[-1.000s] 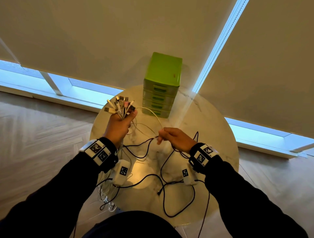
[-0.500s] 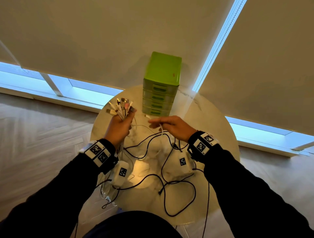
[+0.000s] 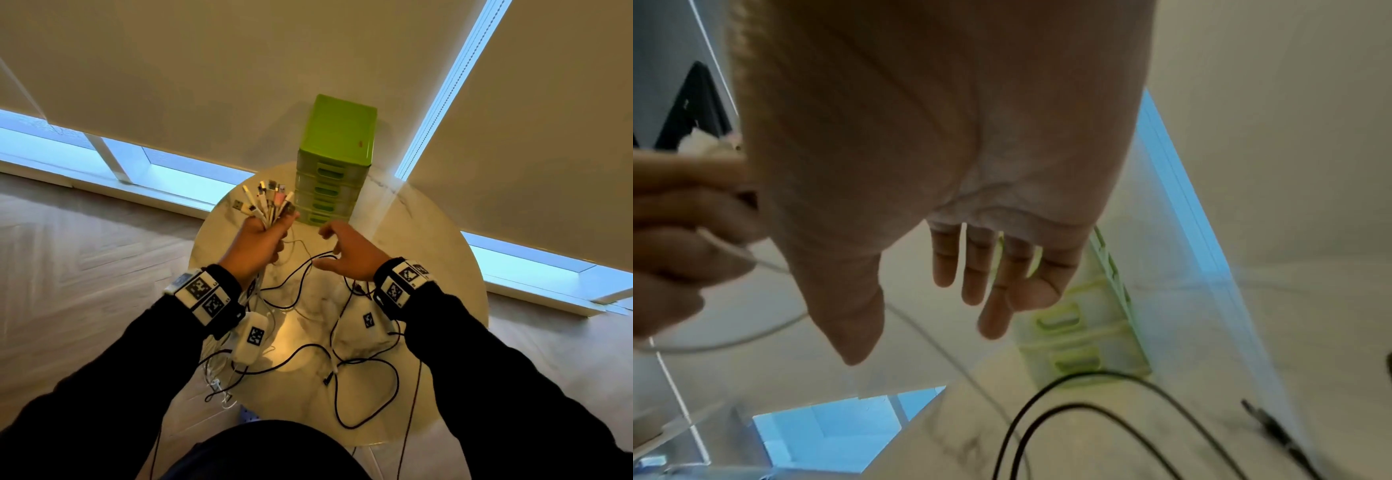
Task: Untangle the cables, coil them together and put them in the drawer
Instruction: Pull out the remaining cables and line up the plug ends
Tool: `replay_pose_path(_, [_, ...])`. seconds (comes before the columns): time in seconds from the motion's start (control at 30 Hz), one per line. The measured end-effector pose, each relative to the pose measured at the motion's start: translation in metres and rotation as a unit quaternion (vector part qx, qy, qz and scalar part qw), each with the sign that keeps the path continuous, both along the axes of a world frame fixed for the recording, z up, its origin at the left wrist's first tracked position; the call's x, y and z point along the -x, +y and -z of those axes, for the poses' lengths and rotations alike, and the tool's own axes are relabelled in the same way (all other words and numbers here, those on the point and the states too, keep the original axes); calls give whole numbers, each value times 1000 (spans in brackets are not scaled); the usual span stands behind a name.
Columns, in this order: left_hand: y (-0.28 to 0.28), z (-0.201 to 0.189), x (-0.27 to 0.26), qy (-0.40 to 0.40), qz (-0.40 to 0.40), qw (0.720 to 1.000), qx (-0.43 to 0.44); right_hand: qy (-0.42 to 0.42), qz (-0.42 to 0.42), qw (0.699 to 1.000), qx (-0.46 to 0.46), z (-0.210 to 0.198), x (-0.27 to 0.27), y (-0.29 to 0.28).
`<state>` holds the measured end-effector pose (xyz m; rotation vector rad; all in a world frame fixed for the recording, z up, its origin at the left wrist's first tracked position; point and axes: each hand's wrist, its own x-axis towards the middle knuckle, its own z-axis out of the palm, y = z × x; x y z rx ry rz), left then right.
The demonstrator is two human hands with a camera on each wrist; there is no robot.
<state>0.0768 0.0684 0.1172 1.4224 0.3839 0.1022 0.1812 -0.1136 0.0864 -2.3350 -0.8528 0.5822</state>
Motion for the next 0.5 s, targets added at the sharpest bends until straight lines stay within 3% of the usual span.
replay_pose_path(0.13, [-4,-13,4,-22,28,999,1,80,-63,994,33,26,10,25])
replay_pose_path(0.2, [6,-23,6,-43,15,999,-1,146,-73,984,72,43,17,25])
replay_pose_path(0.3, [33,-37,5,-73,-30,997,-10,163,-108,973,123,60,17,8])
replay_pose_path(0.4, [57,-47,7,-81,-81,993,-30,186,-44,977,96,61,6,-14])
replay_pose_path(0.5, [64,-40,9,-68,-93,991,-68,137,32,989,46,45,-8,-24])
